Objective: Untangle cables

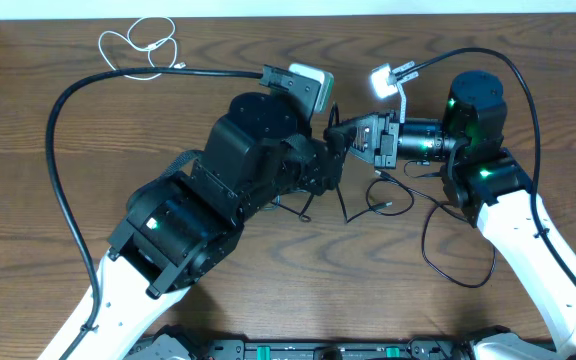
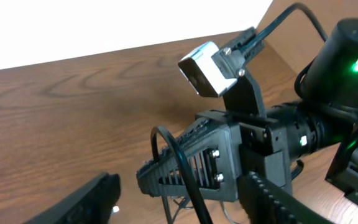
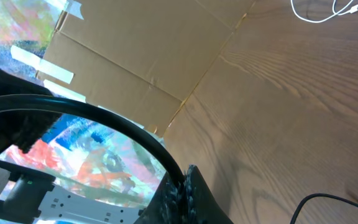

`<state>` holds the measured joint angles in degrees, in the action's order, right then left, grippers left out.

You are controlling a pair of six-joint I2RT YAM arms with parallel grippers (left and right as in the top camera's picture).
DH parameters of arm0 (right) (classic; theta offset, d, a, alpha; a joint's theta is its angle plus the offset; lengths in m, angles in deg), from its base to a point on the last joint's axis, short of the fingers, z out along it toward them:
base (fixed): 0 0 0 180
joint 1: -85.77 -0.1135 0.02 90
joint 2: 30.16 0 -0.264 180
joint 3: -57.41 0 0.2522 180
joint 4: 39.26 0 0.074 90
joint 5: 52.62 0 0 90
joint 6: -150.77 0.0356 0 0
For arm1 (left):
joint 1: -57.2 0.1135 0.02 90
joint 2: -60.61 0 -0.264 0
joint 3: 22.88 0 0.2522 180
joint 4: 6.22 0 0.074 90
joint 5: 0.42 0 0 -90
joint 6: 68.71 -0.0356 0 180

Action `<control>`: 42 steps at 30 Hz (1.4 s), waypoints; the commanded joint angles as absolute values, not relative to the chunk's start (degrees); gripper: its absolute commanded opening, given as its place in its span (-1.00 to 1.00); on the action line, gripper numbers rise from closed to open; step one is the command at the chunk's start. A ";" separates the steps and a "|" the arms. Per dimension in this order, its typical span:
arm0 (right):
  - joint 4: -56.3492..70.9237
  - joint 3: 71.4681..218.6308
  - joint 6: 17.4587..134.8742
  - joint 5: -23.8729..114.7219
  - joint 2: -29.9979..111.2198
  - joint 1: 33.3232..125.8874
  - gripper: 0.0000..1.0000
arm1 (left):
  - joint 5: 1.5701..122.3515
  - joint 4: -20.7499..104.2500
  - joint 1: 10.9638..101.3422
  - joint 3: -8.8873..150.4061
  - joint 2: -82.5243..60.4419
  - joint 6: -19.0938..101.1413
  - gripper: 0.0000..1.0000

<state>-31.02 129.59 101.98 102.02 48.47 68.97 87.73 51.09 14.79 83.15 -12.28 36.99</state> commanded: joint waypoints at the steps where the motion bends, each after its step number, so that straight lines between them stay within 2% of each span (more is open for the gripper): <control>1: -30.82 130.00 101.43 102.04 47.79 68.80 -0.98 | 87.23 50.35 15.03 83.76 -12.28 36.34 0.08; 5: -30.82 129.98 101.41 102.02 47.79 68.80 -0.97 | 87.21 49.70 15.03 83.76 -12.28 36.34 -0.31; 7: -30.80 130.00 101.43 102.04 47.79 68.80 -0.98 | 87.21 49.65 15.03 83.76 -12.28 36.34 -0.35; 8: -30.80 129.98 101.43 102.04 47.79 68.80 -0.97 | 87.21 49.67 15.03 83.76 -12.28 36.34 -0.43; 13: -30.78 130.00 101.41 102.04 47.79 68.80 -0.98 | 87.21 49.67 15.03 83.76 -12.28 36.34 -0.44; 17: -30.78 129.98 101.41 102.04 47.79 68.80 -0.98 | 87.23 49.67 15.03 83.76 -12.28 36.34 -0.57; 21: -30.47 130.00 101.41 102.04 47.79 68.80 -0.98 | 87.25 49.63 15.03 83.76 -12.28 36.34 -0.84; 24: -30.34 130.00 101.43 102.04 47.79 68.80 -0.97 | 88.21 49.19 15.03 83.76 -12.28 36.36 -0.85; 25: -30.10 130.00 101.41 102.04 47.79 68.80 -0.88 | 89.11 48.82 15.03 83.76 -12.25 36.58 -0.85; 27: -29.31 130.00 101.39 102.02 47.79 68.82 -0.41 | 89.39 47.38 15.12 83.76 -12.19 36.55 -0.85; 29: -28.59 129.98 101.02 102.04 47.79 68.91 -0.08 | 89.37 45.54 15.82 83.76 -11.80 36.58 -0.85; 30: -27.96 129.98 100.65 102.04 47.79 68.91 0.05 | 89.35 44.69 16.30 83.76 -11.47 36.60 -0.86; 31: -27.54 129.98 100.32 102.04 47.79 68.97 0.10 | 89.37 44.30 16.71 83.76 -11.27 36.77 -0.85; 34: -23.98 130.00 97.80 102.02 47.79 70.46 0.56 | 89.35 42.29 21.00 83.76 -9.57 39.90 -0.85; 37: -19.61 130.00 95.79 102.02 47.79 73.17 0.77 | 88.91 39.33 24.45 83.76 -7.97 40.77 -0.85; 38: -17.38 129.98 94.31 102.02 47.79 74.28 0.99 | 88.91 37.98 25.48 83.76 -7.25 41.97 -0.85; 42: -5.82 129.98 86.00 99.97 47.79 77.23 0.98 | 88.91 30.77 27.68 83.76 -4.52 47.07 -0.86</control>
